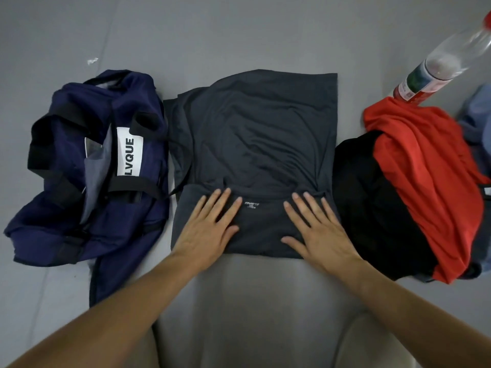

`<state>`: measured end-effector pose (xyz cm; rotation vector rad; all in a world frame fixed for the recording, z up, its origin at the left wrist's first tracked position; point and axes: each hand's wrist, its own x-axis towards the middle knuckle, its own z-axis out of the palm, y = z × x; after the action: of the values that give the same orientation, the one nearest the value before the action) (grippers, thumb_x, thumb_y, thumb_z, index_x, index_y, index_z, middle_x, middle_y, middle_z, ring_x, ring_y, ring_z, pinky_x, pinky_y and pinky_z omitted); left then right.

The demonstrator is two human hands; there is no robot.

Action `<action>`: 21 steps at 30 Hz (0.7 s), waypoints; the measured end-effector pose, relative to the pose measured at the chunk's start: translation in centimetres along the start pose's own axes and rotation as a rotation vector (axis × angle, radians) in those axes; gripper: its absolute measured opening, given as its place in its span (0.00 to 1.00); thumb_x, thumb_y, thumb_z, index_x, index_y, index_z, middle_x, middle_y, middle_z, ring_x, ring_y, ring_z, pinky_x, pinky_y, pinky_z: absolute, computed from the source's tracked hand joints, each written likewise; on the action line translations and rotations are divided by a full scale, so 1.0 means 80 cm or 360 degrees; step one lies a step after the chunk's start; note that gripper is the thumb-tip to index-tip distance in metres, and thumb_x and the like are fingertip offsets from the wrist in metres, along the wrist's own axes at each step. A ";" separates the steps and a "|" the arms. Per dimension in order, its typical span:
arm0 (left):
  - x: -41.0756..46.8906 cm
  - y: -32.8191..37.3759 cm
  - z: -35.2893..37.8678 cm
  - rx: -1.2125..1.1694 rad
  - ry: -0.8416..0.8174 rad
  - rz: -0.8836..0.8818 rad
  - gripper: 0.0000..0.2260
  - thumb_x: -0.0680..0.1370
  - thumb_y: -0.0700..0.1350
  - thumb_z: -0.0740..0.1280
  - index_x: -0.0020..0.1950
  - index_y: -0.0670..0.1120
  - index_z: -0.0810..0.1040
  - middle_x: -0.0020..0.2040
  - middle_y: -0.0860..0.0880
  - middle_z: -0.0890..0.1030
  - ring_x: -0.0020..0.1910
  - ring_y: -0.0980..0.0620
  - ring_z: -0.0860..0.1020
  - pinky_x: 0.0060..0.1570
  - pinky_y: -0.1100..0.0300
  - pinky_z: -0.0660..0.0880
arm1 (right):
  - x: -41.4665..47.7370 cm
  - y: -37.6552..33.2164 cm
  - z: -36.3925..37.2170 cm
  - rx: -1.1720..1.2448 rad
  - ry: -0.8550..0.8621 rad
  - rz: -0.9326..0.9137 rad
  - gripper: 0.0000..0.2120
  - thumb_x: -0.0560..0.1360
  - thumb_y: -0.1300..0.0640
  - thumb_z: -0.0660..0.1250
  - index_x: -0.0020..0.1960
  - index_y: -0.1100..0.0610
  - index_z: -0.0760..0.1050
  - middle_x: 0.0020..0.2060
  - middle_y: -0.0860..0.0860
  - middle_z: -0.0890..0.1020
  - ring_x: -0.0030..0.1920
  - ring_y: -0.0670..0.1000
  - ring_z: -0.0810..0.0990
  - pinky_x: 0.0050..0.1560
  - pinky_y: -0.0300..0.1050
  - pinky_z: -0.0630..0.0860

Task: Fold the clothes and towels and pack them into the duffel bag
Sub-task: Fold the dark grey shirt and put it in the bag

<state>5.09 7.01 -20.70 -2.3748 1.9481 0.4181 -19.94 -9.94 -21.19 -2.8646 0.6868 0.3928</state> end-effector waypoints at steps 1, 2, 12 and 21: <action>-0.011 -0.005 0.014 0.0038 -0.0072 -0.0053 0.28 0.84 0.60 0.48 0.83 0.52 0.51 0.82 0.44 0.52 0.81 0.43 0.52 0.78 0.44 0.52 | -0.004 0.006 0.005 -0.0009 -0.0055 0.0044 0.38 0.80 0.30 0.40 0.82 0.52 0.48 0.81 0.52 0.50 0.81 0.54 0.44 0.79 0.59 0.49; -0.019 -0.011 0.022 0.0059 -0.0094 -0.0102 0.29 0.83 0.62 0.46 0.83 0.53 0.48 0.83 0.44 0.49 0.81 0.44 0.49 0.79 0.45 0.50 | -0.007 0.012 0.007 -0.0005 -0.0088 0.0062 0.39 0.80 0.29 0.39 0.82 0.52 0.46 0.82 0.52 0.48 0.81 0.53 0.42 0.79 0.58 0.47; -0.071 -0.037 0.022 0.0123 -0.0223 0.0088 0.39 0.79 0.72 0.51 0.83 0.52 0.47 0.83 0.43 0.47 0.82 0.42 0.46 0.78 0.44 0.48 | -0.071 0.025 0.026 0.0062 0.0066 -0.0115 0.42 0.77 0.28 0.54 0.81 0.54 0.53 0.81 0.55 0.54 0.81 0.56 0.51 0.75 0.64 0.59; -0.109 -0.061 0.023 0.0141 -0.0203 -0.0053 0.32 0.82 0.65 0.49 0.83 0.52 0.50 0.83 0.45 0.48 0.82 0.44 0.48 0.78 0.49 0.47 | -0.086 0.043 0.038 0.0112 0.0524 -0.0183 0.25 0.80 0.51 0.66 0.76 0.53 0.68 0.75 0.54 0.69 0.77 0.57 0.64 0.71 0.60 0.69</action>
<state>7.96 16.73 -21.09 -2.2636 1.8308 0.4590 -28.09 -9.44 -22.41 -2.9105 0.5663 -0.1209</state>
